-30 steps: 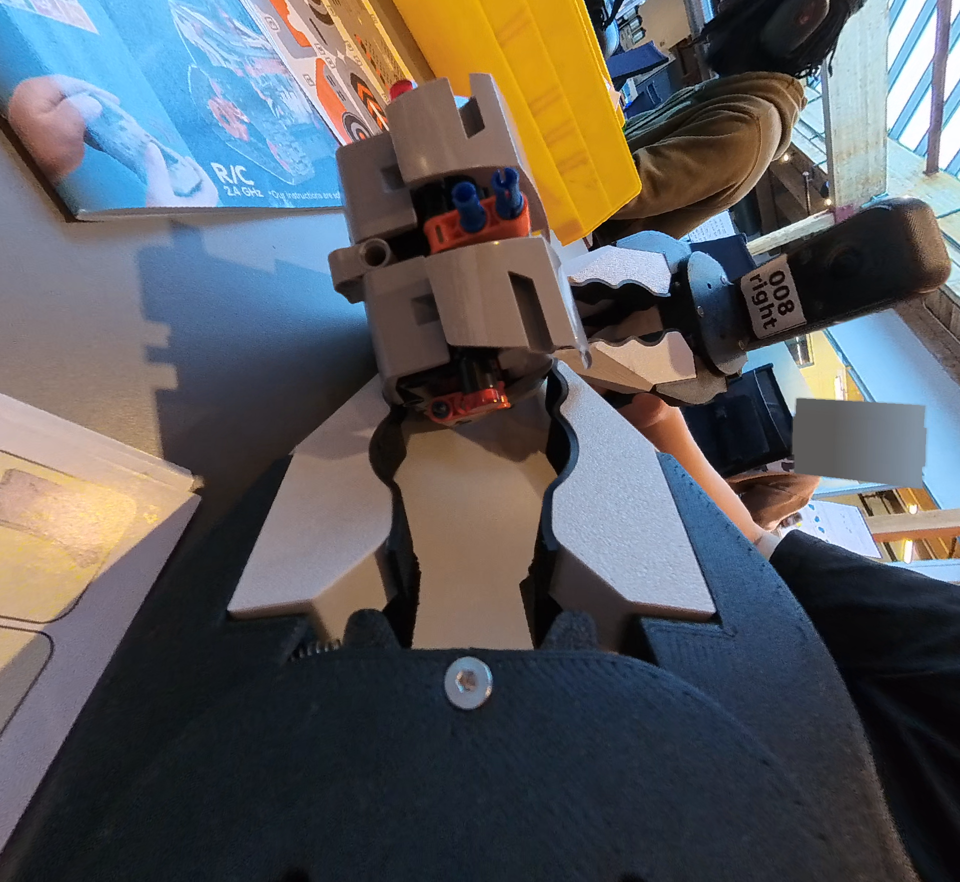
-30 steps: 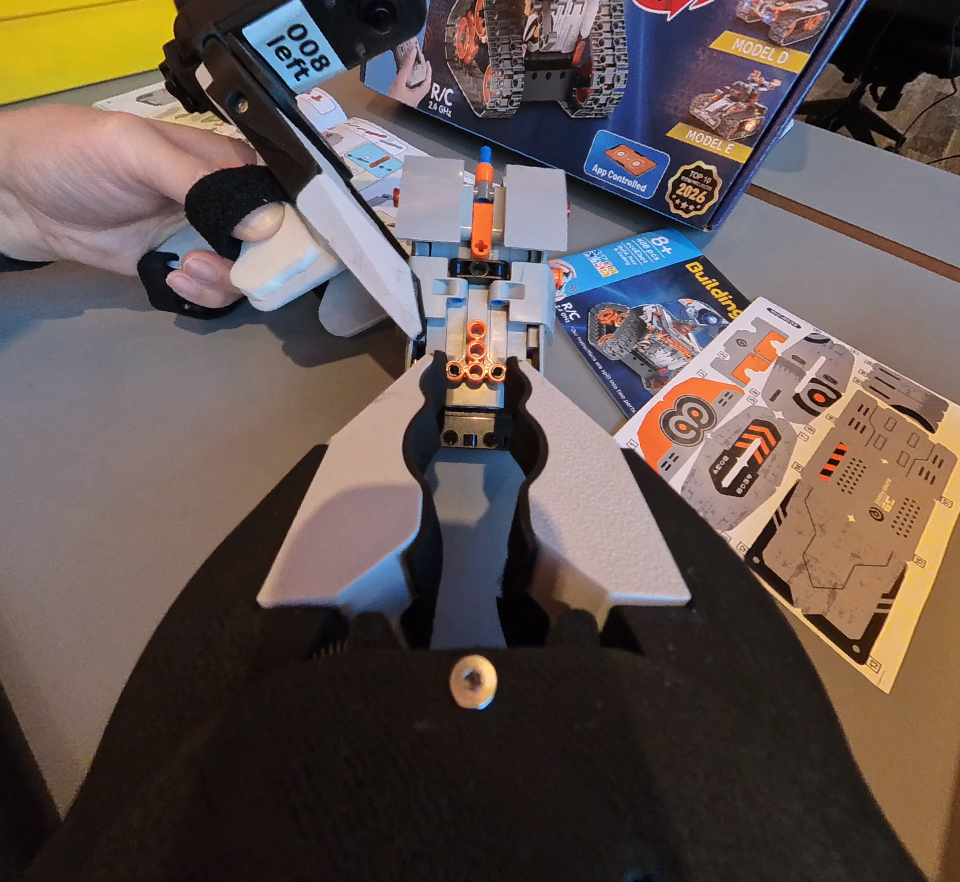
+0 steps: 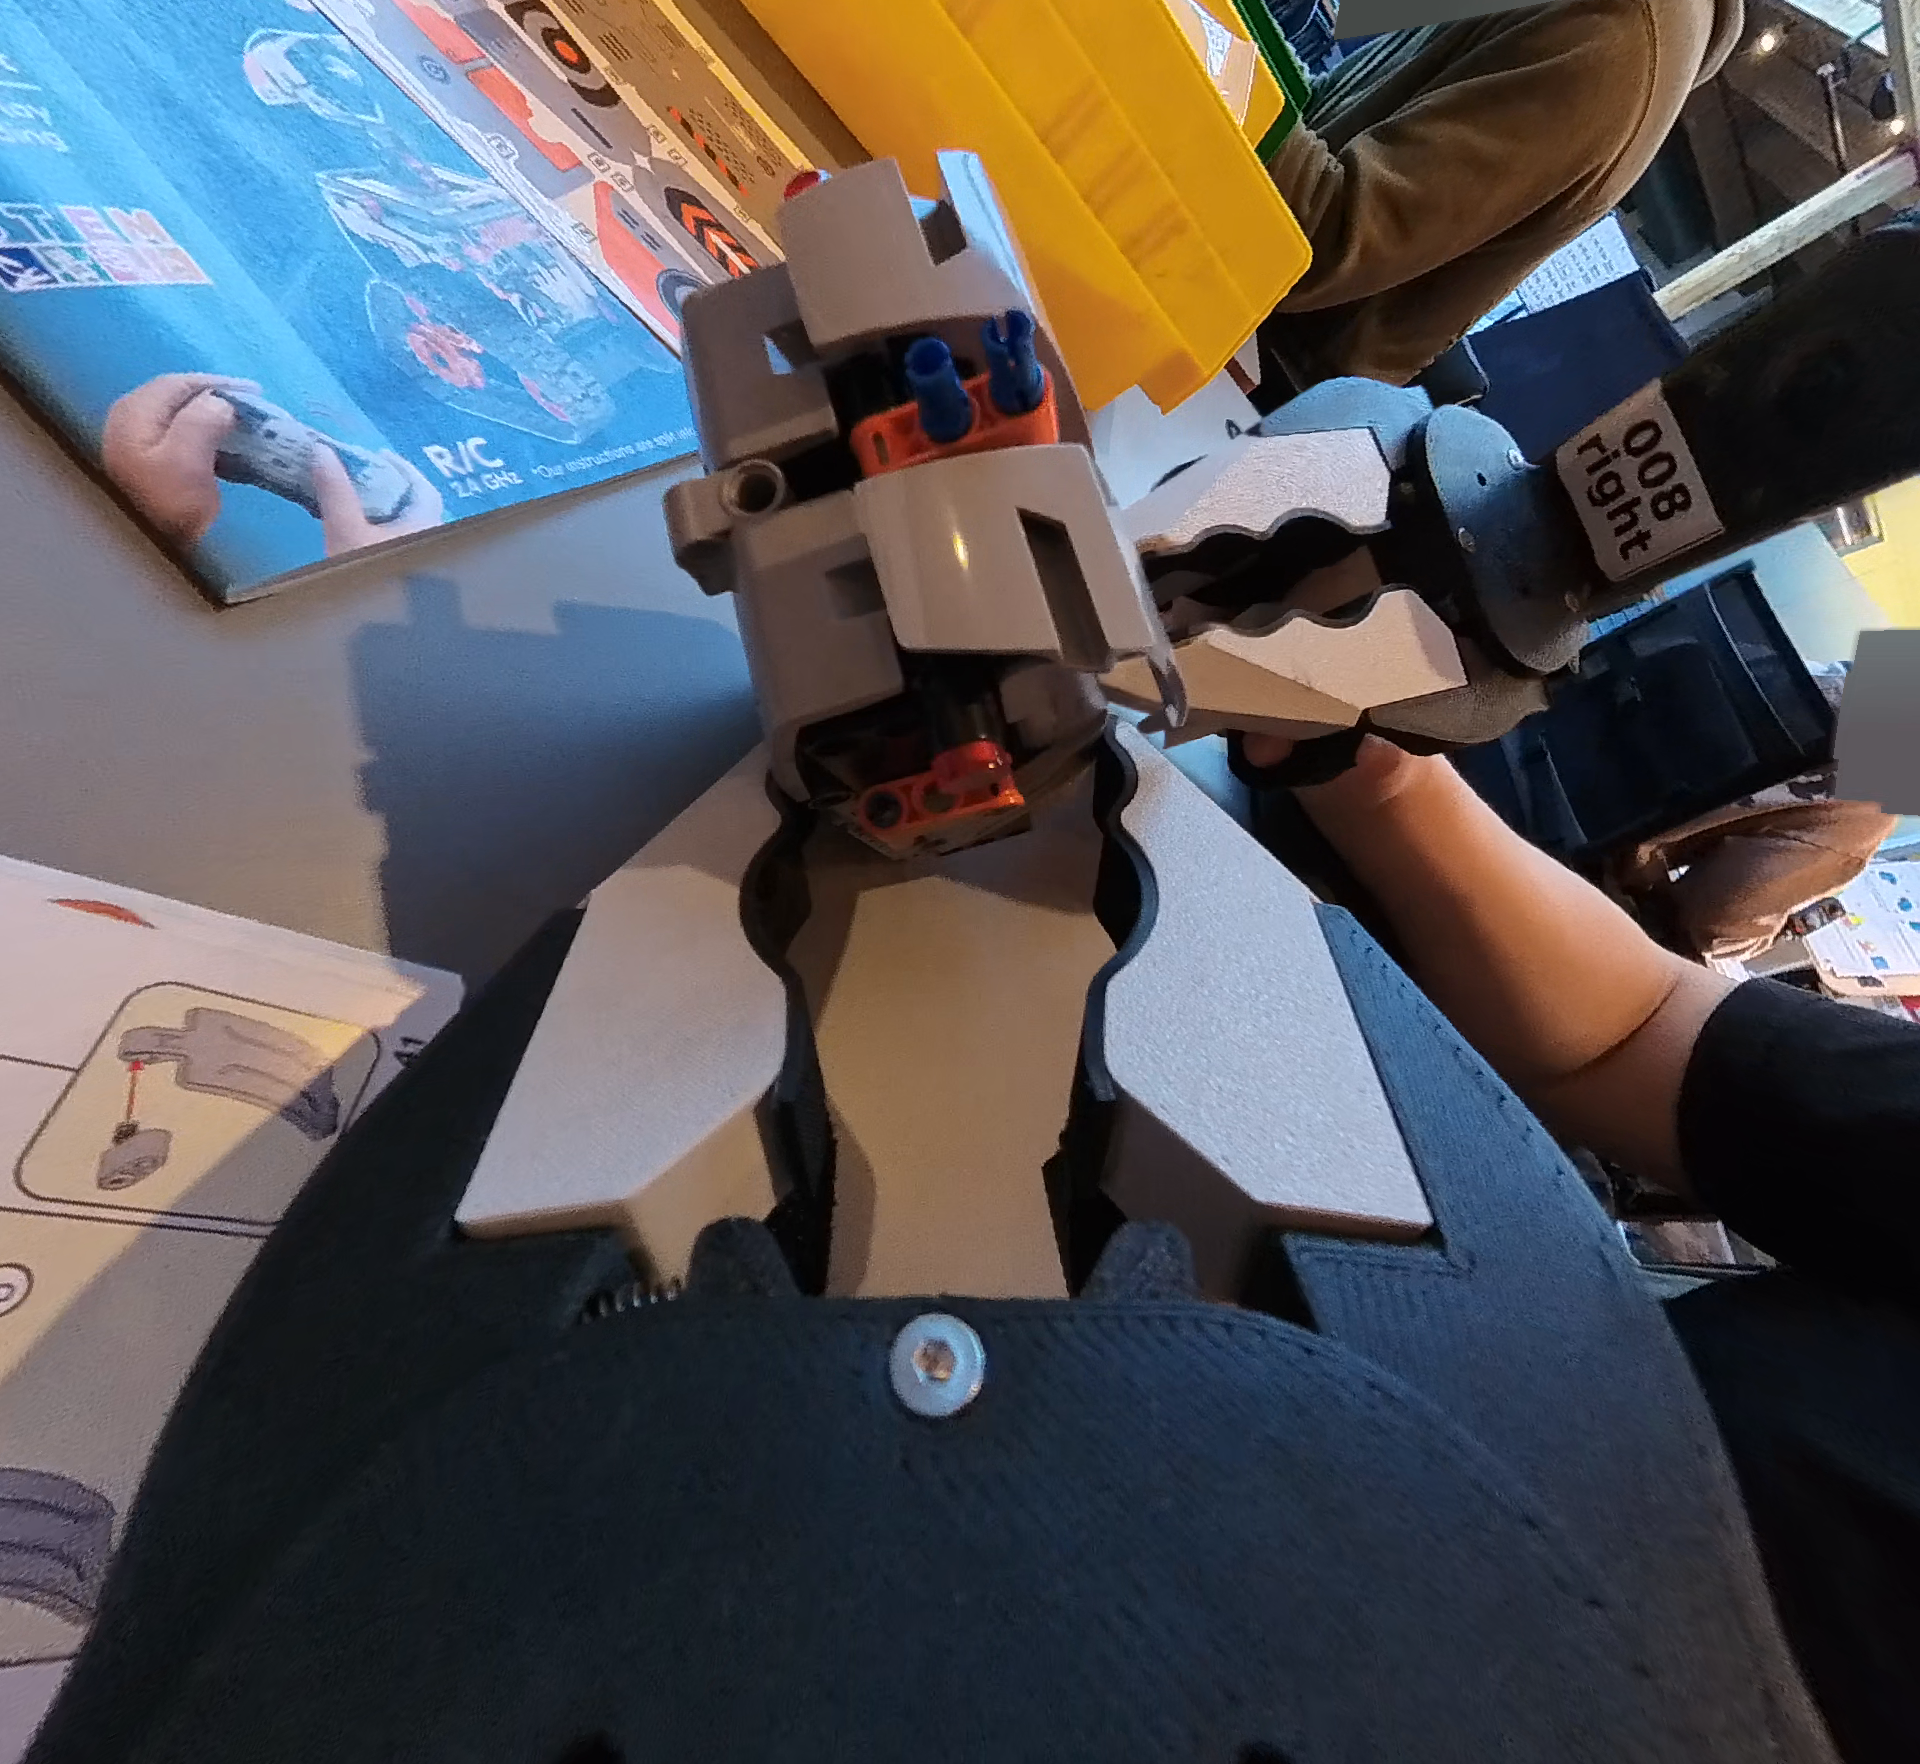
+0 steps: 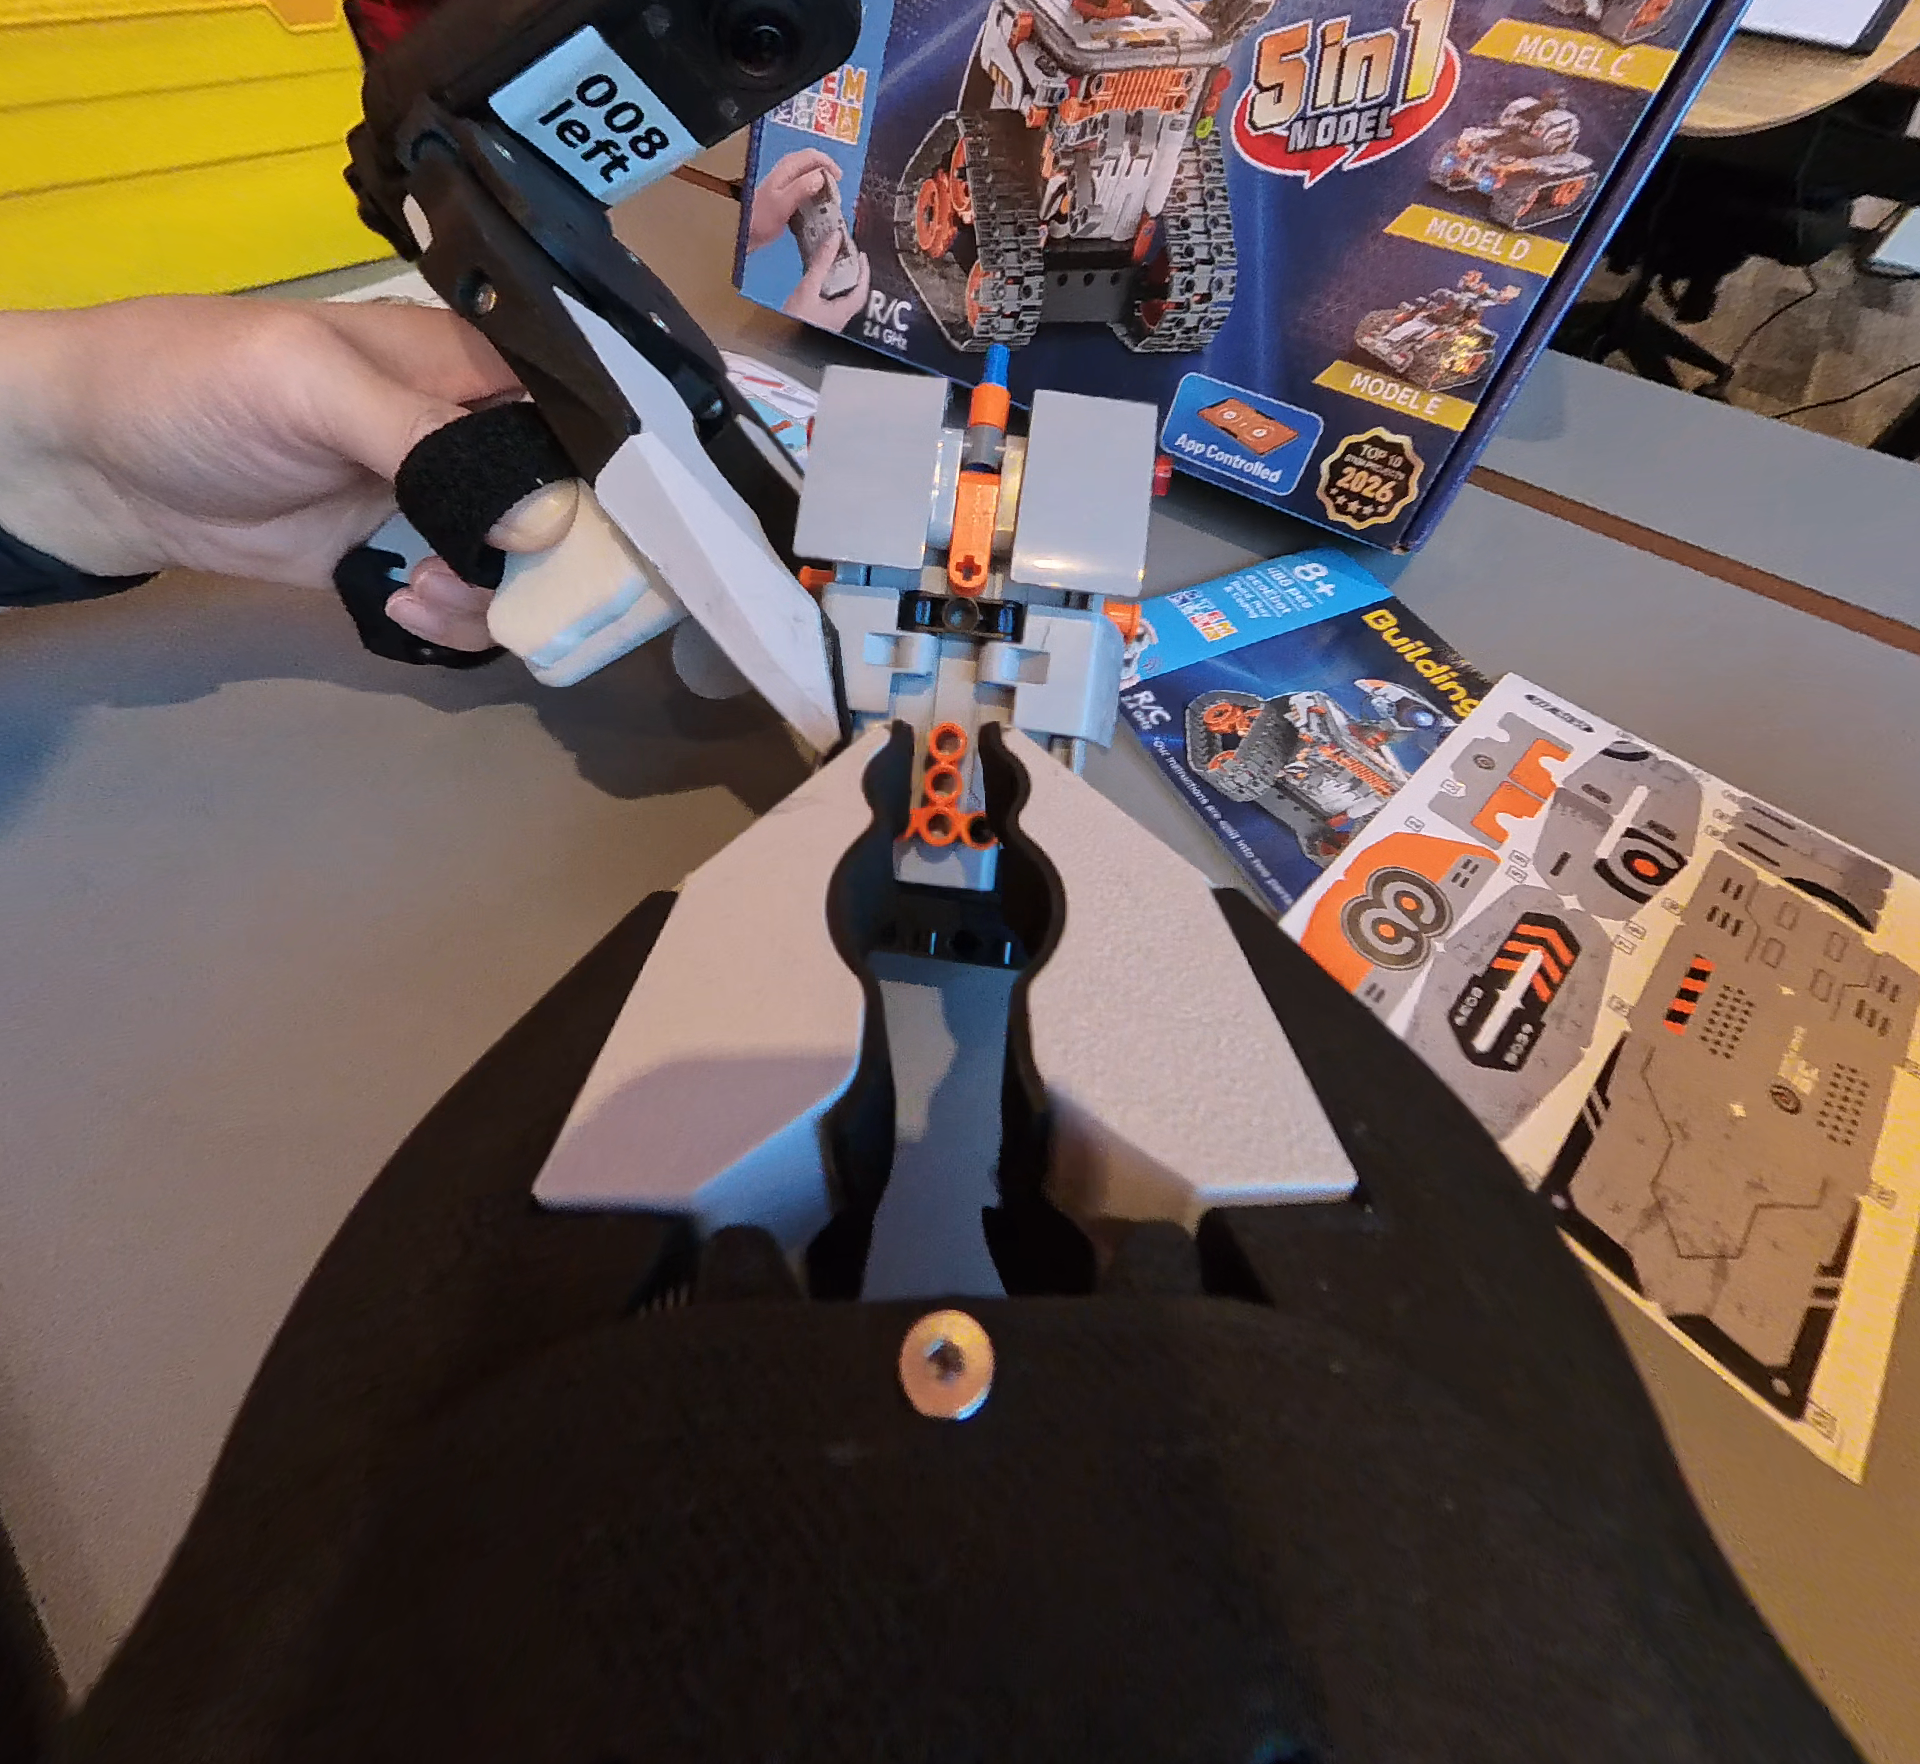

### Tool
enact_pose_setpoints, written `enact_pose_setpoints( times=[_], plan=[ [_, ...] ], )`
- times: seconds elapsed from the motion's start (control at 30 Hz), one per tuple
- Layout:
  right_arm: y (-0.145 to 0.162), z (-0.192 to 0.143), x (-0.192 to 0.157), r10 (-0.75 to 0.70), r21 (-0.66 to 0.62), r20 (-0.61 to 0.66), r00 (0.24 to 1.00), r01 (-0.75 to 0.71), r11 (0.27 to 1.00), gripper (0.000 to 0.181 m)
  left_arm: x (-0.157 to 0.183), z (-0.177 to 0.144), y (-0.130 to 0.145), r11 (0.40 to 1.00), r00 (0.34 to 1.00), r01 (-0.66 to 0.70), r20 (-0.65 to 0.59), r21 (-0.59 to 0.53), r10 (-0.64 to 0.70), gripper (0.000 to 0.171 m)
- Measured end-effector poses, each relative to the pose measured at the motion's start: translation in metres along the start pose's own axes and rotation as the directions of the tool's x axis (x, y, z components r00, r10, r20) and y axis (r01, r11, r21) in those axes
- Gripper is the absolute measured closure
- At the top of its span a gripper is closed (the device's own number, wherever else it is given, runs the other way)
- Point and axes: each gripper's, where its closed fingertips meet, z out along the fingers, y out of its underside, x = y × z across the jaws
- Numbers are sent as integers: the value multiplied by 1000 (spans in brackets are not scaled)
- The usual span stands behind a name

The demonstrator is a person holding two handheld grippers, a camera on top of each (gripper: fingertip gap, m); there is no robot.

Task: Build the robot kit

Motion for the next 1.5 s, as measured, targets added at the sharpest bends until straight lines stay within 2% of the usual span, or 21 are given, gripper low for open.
enact_pose_setpoints(
  times=[0.07, 0.27, 0.47, 0.6, 0.67, 0.73, 0.8, 0.87, 1.0, 1.13, 1.3, 1.43, 1.5],
  plan=[
    [0, 1, -1, 6, 1, 5, 1000, -6, 1000, 176, 2, 2, 1, 1000, 1000, -8, -2, -7, 8, 120],
    [2, 1, 0, -74, -45, -31, 997, 73, 996, 176, 3, 2, 1, 1000, 1000, -19, 15, -9, 19, 120],
    [3, 2, 0, -55, -45, -29, 998, 54, 998, 176, 3, 3, 1, 1000, 1000, -15, 27, -6, 16, 121],
    [0, 0, -1, -55, 4, -1, 998, 55, 998, 175, 2, 2, 2, 1000, 1000, 18, -4, -10, -18, 121],
    [-12, -11, 6, 5, 85, -5, 1000, -5, 996, 164, 1, 2, 1, 999, 999, 37, -6, 0, -37, 121],
    [-15, -23, 18, 85, 132, -42, 995, -79, 988, 163, 0, 1, 1, 999, 999, 53, -12, 2, -53, 121],
    [-8, -26, 18, 123, 110, -42, 992, -118, 987, 161, -1, 0, 1, 998, 998, 66, -15, 8, -66, 120],
    [-1, -21, 13, 130, 64, -45, 991, -127, 990, 172, -1, 0, 1, 998, 998, 66, -16, 8, -66, 121],
    [10, -9, 4, 47, -33, -45, 998, -48, 998, 176, -1, 0, 1, 998, 998, 62, -10, 7, -62, 120],
    [11, -9, 1, 55, -32, -29, 998, -56, 998, 175, -2, 0, 1, 998, 998, 67, -14, 8, -67, 121],
    [11, -8, 1, -70, -57, -81, 994, 65, 996, 176, -2, 0, 0, 999, 999, 53, 5, 10, -53, 121],
    [10, -10, 0, 3, -39, -34, 999, -4, 999, 181, -2, 0, 1, 999, 999, 44, 4, 2, -44, 121],
    [1, -14, 0, 31, 15, -26, 999, -31, 999, 181, -2, 0, 1, 999, 999, 50, 1, 4, -50, 120]
  ],
)
